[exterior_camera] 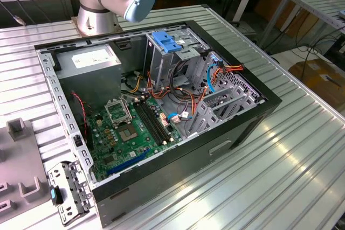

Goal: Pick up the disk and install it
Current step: 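Pick up the disk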

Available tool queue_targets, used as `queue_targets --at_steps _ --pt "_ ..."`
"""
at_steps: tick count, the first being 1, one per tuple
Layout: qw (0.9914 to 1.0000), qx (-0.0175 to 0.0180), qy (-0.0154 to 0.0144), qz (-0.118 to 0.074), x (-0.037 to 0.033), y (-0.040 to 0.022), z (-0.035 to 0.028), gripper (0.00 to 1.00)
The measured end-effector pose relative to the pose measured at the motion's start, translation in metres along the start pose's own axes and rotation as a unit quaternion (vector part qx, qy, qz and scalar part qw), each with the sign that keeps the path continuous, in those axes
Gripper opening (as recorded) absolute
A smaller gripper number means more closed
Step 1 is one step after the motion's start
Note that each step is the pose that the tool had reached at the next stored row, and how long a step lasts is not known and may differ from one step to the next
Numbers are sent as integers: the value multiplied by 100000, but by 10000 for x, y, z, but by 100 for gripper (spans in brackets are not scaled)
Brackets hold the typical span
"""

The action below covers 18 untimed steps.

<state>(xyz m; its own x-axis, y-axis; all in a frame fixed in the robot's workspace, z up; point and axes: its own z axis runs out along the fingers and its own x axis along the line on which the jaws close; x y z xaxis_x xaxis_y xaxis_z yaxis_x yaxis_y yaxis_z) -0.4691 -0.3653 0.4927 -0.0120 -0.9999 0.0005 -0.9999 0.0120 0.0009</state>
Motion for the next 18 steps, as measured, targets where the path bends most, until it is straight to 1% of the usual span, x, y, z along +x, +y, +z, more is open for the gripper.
queue_targets --at_steps 2,3,10,18 --pt "100000 -10 4 2 0 0 -39 37" --pt "100000 -2 -5 1 0 0 -42 37" --pt "100000 -1 -10 2 0 -4 -42 37" --pt "100000 -5 -7 -1 -1 -55 -43 37"
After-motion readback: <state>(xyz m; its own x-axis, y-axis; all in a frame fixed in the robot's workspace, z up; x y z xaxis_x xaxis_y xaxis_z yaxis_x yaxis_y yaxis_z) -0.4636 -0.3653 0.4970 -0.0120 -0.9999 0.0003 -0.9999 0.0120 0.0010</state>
